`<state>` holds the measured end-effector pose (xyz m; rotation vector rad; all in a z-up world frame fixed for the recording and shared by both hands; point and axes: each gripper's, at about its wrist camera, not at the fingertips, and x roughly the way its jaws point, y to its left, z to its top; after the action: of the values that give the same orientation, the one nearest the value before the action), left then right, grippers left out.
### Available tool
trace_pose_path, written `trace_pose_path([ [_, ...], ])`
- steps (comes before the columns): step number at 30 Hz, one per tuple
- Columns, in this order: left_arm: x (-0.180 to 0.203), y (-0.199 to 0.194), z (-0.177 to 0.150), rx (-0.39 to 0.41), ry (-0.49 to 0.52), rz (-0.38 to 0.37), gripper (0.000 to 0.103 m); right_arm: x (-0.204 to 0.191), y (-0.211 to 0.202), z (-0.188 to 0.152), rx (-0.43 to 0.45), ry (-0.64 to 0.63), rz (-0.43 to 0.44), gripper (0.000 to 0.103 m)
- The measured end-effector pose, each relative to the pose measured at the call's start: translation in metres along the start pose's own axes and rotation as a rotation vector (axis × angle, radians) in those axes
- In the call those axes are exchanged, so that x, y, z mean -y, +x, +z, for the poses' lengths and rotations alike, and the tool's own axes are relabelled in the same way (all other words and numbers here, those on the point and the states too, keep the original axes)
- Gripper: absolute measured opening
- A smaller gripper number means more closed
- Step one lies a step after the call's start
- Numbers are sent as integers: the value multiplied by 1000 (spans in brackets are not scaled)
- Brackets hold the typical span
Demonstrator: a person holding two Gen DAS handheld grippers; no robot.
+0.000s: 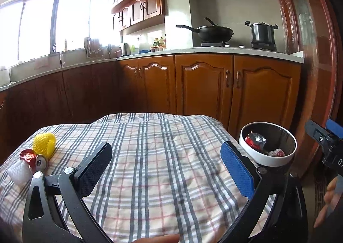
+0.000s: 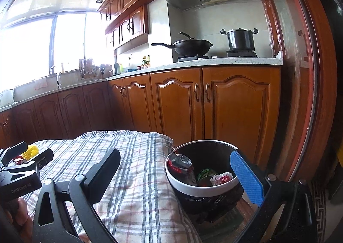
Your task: Collect trash
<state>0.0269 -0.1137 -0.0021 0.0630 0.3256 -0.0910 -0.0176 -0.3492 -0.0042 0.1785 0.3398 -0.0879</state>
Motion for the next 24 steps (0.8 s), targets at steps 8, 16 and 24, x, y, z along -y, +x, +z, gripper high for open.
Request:
trace_pose_path([
  [8,0,-2,1,5,-1,-5,103,-3,0,0,-2,-9,4,103],
  [16,2,-4,2,10,-3,1,103,-3,-2,1,0,-6,7,103],
  [24,4,-6,2,9,-10,0,103,-3,-2,2,4,-11,10,103],
])
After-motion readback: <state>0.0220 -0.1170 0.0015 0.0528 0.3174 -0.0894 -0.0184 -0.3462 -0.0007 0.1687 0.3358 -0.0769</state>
